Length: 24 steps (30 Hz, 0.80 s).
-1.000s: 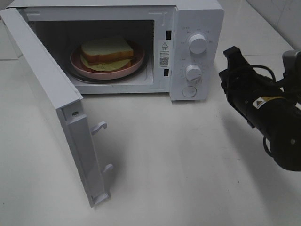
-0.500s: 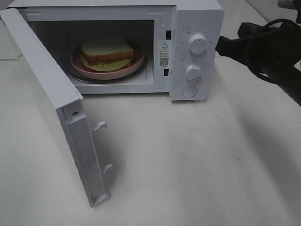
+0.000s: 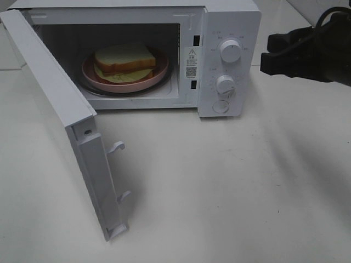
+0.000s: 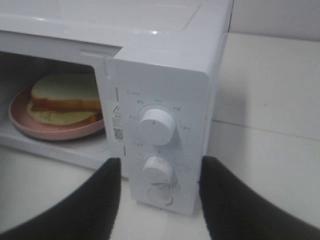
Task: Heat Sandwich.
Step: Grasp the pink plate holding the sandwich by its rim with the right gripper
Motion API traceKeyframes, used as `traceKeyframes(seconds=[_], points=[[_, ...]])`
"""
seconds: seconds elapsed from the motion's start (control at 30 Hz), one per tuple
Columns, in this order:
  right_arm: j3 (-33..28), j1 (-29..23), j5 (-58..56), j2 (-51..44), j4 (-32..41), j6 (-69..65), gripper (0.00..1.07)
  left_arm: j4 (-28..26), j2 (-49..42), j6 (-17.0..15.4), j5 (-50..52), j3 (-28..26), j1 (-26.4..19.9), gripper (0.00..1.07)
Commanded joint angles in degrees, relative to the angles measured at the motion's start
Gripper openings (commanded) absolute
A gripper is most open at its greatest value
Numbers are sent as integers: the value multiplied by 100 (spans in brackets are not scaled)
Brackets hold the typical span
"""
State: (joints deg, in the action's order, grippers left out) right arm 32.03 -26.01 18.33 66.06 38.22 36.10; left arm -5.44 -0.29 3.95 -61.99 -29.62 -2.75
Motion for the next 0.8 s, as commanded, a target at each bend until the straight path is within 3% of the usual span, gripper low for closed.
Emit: traceKeyframes(seconds=[0.03, 0.27, 0.4, 0.43, 0.47, 0.53, 0.63, 0.8], points=[[424, 332, -1467, -57, -69, 86, 69, -6, -40, -34, 74, 6, 34, 81], [1003, 842, -3472, -57, -980, -544, 68, -6, -40, -34, 74, 6, 34, 81], [1593, 1157, -5088, -57, -2670, -2441, 68, -6, -40, -34, 74, 6, 34, 81], [1593, 1157, -5088, -57, -2670, -2441, 68, -6, -40, -34, 74, 6, 34, 81], [1816, 1197, -5758, -57, -3529, -3151, 68, -6, -40, -34, 74, 6, 34, 81], [1994, 1197, -6406, -57, -4223, -3644, 68, -6, -40, -34, 74, 6, 34, 81], [2103, 1197, -7380, -57, -4647, -3879, 68, -6, -40, -34, 74, 6, 34, 81], [2068, 1197, -7964, -223, -4269, -3787, 68, -6, -40, -34, 74, 6, 34, 81]])
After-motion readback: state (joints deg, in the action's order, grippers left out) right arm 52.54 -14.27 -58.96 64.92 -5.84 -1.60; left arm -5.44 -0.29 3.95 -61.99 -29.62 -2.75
